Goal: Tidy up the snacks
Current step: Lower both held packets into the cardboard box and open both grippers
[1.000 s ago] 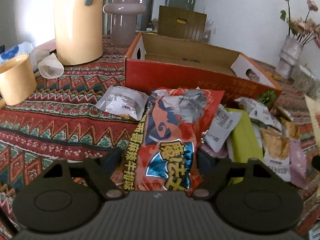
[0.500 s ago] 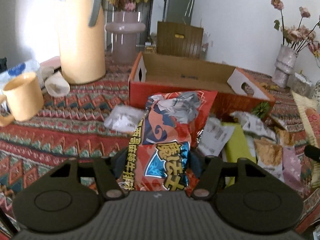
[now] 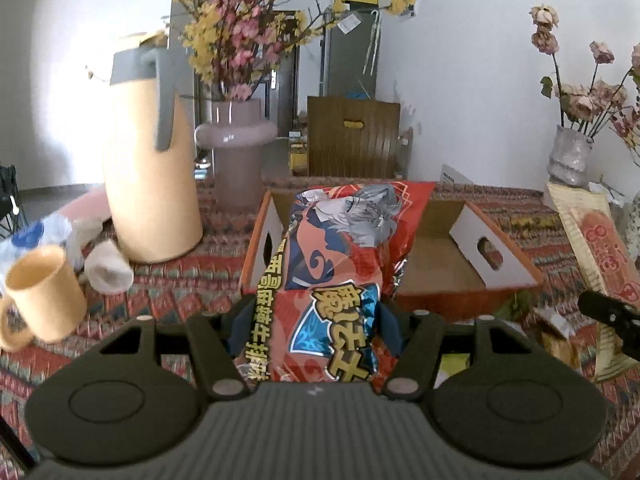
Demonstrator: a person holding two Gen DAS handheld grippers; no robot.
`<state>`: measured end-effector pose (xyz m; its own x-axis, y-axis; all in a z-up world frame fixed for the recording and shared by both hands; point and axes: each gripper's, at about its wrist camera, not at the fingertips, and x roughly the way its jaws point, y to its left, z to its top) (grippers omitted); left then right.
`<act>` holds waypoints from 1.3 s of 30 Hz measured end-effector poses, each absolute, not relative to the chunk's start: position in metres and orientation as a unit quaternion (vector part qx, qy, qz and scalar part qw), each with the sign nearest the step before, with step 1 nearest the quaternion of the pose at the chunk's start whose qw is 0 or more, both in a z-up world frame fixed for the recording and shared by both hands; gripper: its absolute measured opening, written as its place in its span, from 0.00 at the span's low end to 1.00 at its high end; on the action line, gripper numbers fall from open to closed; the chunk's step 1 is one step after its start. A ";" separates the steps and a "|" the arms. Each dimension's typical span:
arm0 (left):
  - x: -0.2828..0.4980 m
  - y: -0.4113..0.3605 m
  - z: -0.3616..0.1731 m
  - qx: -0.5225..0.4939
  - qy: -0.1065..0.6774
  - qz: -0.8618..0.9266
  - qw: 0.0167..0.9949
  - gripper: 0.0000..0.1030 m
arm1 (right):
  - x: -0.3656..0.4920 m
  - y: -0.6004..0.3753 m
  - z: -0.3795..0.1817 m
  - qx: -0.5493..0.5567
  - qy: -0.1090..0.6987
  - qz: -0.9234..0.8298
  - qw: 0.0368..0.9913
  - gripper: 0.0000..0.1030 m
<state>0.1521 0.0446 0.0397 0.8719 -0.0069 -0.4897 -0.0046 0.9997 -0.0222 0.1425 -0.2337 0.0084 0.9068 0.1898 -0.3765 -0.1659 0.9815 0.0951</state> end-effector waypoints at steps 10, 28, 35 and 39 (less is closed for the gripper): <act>0.210 0.030 0.059 -0.010 0.241 0.022 0.970 0.62 | 0.209 -0.223 0.035 0.022 0.175 0.106 0.979 0.43; 0.289 0.030 0.009 -0.027 0.265 0.065 0.962 0.62 | 0.338 -0.202 -0.012 0.041 0.268 0.120 0.955 0.43; 0.279 0.038 0.011 -0.052 0.247 0.050 0.966 0.86 | 0.341 -0.197 -0.020 0.036 0.280 0.112 0.953 0.59; 0.268 0.038 0.019 -0.061 0.223 0.060 0.971 1.00 | 0.331 -0.207 -0.013 0.060 0.258 0.114 0.958 0.93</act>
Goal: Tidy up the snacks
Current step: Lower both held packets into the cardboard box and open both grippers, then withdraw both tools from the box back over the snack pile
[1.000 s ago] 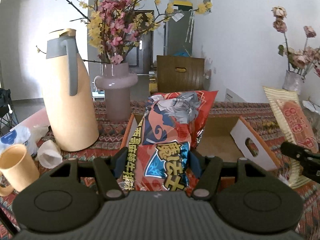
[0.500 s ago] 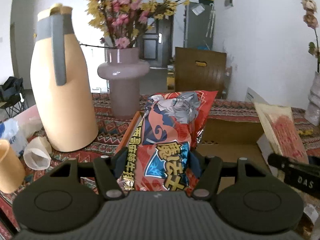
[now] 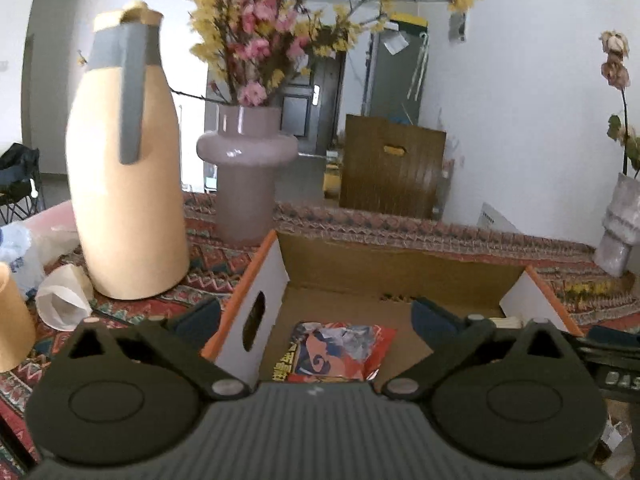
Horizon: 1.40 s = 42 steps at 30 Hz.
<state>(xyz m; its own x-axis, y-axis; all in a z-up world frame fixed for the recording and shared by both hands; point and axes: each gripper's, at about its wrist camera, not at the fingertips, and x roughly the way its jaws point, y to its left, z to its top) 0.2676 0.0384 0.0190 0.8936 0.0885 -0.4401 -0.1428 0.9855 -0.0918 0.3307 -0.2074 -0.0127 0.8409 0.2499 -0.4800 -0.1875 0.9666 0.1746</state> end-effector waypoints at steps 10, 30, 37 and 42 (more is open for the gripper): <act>0.245 0.031 0.040 -0.060 0.199 0.053 0.977 1.00 | 0.315 -0.219 0.001 0.083 0.222 0.111 0.965 1.00; 0.158 0.040 0.053 -0.045 0.194 0.025 0.980 1.00 | 0.217 -0.222 0.026 0.038 0.203 0.093 0.974 1.00; 0.138 0.045 0.031 -0.042 0.217 0.022 0.975 1.00 | 0.194 -0.229 0.006 0.040 0.231 0.088 0.968 1.00; 0.131 0.048 0.008 -0.037 0.242 0.019 0.969 1.00 | 0.181 -0.236 -0.008 0.040 0.251 0.079 0.964 1.00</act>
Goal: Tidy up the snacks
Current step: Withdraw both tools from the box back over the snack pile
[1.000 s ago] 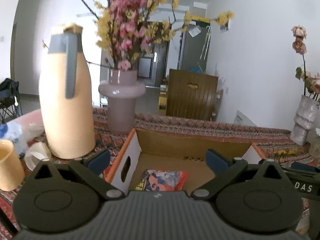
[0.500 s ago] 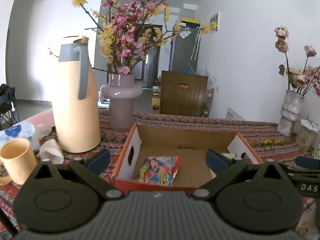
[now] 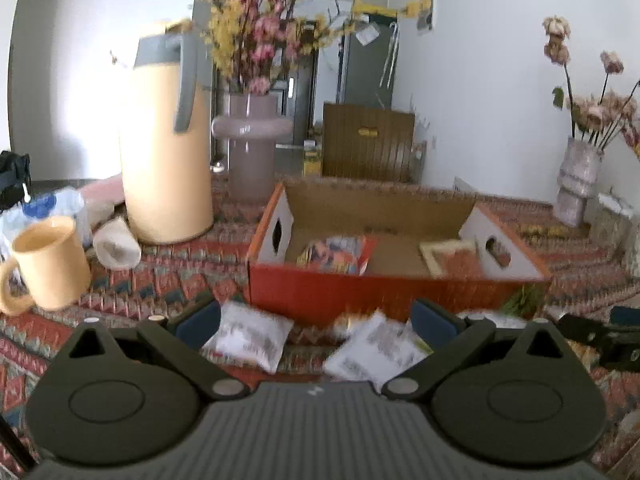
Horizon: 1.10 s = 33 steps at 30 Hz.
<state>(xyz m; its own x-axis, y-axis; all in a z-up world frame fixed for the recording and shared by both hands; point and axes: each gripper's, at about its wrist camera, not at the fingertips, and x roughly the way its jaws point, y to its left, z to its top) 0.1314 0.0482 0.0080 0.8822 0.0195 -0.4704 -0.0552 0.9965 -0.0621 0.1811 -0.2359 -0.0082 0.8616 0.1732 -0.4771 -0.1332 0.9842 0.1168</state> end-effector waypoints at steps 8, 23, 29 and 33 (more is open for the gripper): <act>0.125 0.053 -0.021 -0.033 0.264 0.017 0.964 1.00 | 0.170 -0.248 -0.029 0.046 0.283 0.063 0.956 1.00; 0.129 0.055 -0.034 -0.047 0.274 0.022 0.960 1.00 | 0.151 -0.257 -0.048 0.050 0.326 0.037 0.943 1.00; 0.129 0.056 -0.034 -0.050 0.274 0.023 0.960 1.00 | 0.152 -0.248 -0.054 0.051 0.342 0.034 0.938 0.88; 0.129 0.057 -0.035 -0.054 0.275 0.023 0.960 1.00 | 0.147 -0.246 -0.054 0.045 0.341 0.030 0.938 0.79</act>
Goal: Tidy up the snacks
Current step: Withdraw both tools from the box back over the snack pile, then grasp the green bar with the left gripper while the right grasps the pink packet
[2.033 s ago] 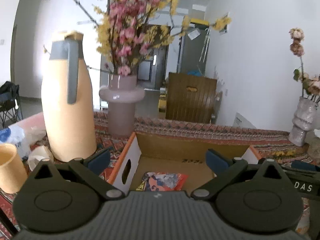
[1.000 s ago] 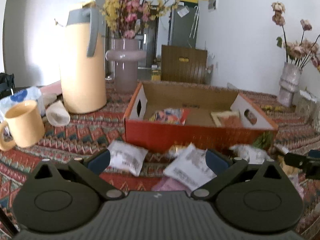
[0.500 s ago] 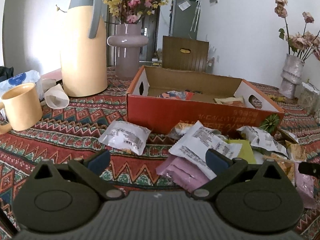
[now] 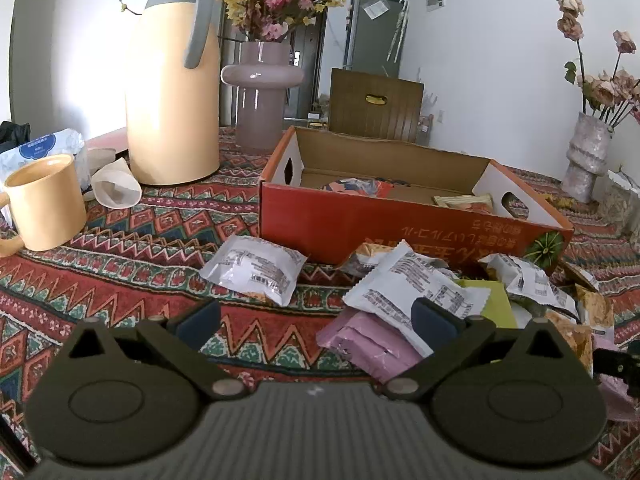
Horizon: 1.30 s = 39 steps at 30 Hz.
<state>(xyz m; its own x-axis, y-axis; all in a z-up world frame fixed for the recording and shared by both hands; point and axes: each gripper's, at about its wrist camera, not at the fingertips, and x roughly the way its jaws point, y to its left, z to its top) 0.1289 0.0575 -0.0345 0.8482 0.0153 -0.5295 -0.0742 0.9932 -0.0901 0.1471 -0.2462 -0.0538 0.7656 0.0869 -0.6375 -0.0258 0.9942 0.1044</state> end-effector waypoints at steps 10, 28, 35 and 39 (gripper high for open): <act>0.128 0.058 -0.034 -0.055 0.275 0.028 0.960 1.00 | 0.137 -0.242 -0.058 0.014 0.364 0.018 0.931 0.71; 0.120 0.005 -0.013 -0.034 0.318 -0.072 0.945 1.00 | 0.110 -0.260 -0.045 0.038 0.301 0.027 0.952 0.59; 0.128 -0.020 -0.021 -0.018 0.348 -0.073 0.935 0.92 | 0.105 -0.270 -0.044 0.057 0.287 0.033 0.956 0.59; 0.136 -0.028 -0.028 -0.020 0.370 -0.072 0.926 0.77 | 0.103 -0.273 -0.045 0.064 0.284 0.039 0.956 0.59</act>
<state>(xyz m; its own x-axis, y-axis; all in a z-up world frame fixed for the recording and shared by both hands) 0.1355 -0.0278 -0.0280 0.7161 -0.1474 -0.6823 0.1185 0.9889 -0.0892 0.1026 -0.2730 -0.0453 0.8362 0.1111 -0.5371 -0.0385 0.9887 0.1446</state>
